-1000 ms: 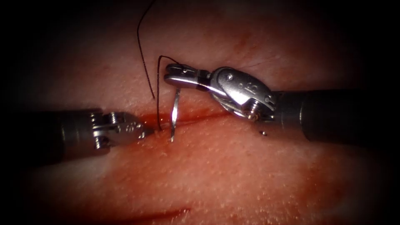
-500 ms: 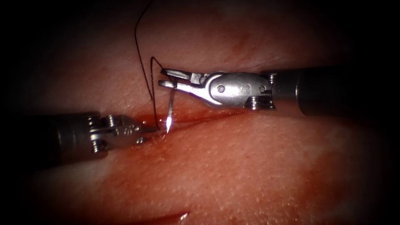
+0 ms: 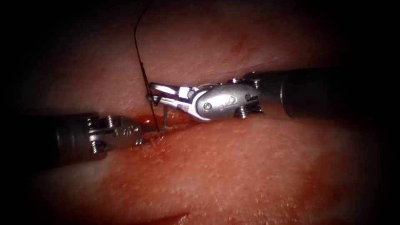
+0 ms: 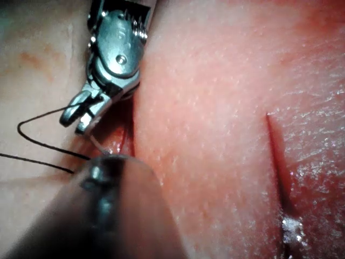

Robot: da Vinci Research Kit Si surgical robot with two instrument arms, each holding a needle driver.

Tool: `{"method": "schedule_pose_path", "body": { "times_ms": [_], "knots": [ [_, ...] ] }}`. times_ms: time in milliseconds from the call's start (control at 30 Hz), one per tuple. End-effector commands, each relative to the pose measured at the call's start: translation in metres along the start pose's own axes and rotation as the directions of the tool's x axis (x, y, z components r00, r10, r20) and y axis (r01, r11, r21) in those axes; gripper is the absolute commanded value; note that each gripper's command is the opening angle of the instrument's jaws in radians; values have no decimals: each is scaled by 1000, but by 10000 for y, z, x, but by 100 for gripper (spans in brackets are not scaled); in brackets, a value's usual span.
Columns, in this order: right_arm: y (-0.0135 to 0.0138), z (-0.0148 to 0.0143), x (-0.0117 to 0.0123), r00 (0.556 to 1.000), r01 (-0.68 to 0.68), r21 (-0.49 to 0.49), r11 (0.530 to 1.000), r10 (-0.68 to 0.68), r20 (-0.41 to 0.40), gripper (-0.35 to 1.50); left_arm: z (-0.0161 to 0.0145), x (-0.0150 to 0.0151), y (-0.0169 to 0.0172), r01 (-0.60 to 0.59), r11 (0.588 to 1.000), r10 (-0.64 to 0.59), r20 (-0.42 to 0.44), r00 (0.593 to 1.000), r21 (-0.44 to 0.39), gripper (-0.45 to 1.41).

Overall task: Wound Closure
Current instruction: Push needle through skin below incision with right hand

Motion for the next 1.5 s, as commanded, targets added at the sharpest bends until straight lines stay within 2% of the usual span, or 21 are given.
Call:
{"method": "schedule_pose_path", "body": {
  "times_ms": [33, 200, 333, 600, 800, 933, 1033, 1167, 1233, 1433, 1500],
  "knots": [
    [-9, 5, -8, 1000, 6, 4, 1000, -6, 0, -35, 6, 3, -3, 0, 1000, 0, -1, 1000, 0, 34],
    [-22, 0, -14, 1000, 21, 13, 1000, -21, 5, -35, 4, 2, -4, 11, 1000, -11, -2, 1000, -2, 34],
    [-29, -6, -8, 1000, 23, 13, 1000, -24, 7, -35, 3, 2, -5, 17, 1000, -17, -6, 1000, -11, 34],
    [-31, -7, -11, 1000, -20, 21, 1000, 19, 19, -35, -15, 10, -10, 59, 998, -58, -100, 993, 14, 32],
    [-21, -7, -20, 983, -176, 29, 984, 174, 56, -35, -48, 23, -9, 86, 995, -75, -200, 977, 48, 36],
    [-11, -7, -27, 963, -255, 21, 967, 252, 93, -35, -70, 28, -5, 104, 988, -71, -265, 962, 112, 36],
    [-7, -7, -30, 955, -275, 20, 961, 271, 124, -35, -86, 31, 3, 119, 981, -66, -312, 948, 153, 34],
    [-4, -7, -33, 945, -296, 21, 955, 289, 150, -35, -99, 35, 19, 129, 974, -62, -333, 941, 185, 27],
    [-2, -7, -35, 927, -330, 8, 944, 322, 192, -35, -105, 43, 39, 129, 968, -53, -326, 944, 215, 24],
    [3, -7, -40, 875, -428, -2, 904, 415, 249, -35, -94, 60, 73, 114, 971, -35, -348, 937, 211, 15],
    [9, -7, -46, 826, -514, -24, 858, 502, 258, -35, -76, 70, 90, 100, 975, -23, -358, 934, 197, 14]
  ]
}}
